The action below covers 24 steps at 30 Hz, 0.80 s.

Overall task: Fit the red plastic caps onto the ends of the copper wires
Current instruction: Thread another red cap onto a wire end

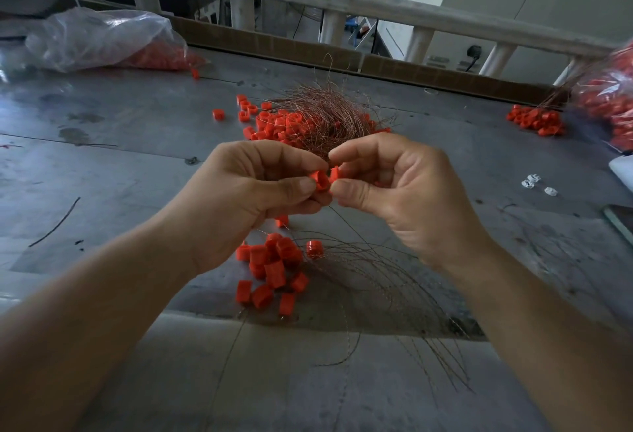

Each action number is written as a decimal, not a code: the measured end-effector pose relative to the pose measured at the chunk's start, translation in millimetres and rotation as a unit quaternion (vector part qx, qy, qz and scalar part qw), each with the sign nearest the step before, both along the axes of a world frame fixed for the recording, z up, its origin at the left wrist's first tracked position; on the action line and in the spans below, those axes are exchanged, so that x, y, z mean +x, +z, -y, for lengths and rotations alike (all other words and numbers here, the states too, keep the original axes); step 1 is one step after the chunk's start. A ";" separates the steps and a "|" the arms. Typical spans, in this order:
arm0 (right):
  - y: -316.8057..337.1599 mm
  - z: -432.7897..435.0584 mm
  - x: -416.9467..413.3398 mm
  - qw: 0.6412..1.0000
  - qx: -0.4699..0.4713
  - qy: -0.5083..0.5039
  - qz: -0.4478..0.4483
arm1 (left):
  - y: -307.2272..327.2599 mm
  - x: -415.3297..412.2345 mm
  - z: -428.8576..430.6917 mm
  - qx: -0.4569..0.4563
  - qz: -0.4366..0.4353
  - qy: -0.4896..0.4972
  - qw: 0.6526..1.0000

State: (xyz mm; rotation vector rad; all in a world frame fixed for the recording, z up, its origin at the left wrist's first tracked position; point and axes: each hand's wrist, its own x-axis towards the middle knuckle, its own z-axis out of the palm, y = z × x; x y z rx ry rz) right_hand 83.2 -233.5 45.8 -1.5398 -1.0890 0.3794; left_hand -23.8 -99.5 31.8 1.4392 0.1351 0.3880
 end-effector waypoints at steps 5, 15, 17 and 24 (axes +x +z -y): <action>-3.4 -2.1 -3.8 0.997 0.009 -0.013 0.072 | -0.3 0.2 -0.1 0.006 -0.002 0.004 1.000; -6.1 -4.3 -4.1 0.994 0.006 -0.024 0.111 | 0.5 0.7 2.3 0.050 -0.015 0.036 0.998; -7.2 -5.0 -3.5 0.994 0.006 -0.026 0.110 | 0.8 0.8 3.3 0.059 -0.016 0.039 0.997; -6.1 -1.3 -6.1 0.991 0.014 -0.036 0.131 | -2.0 1.0 3.8 0.051 -0.011 0.032 0.998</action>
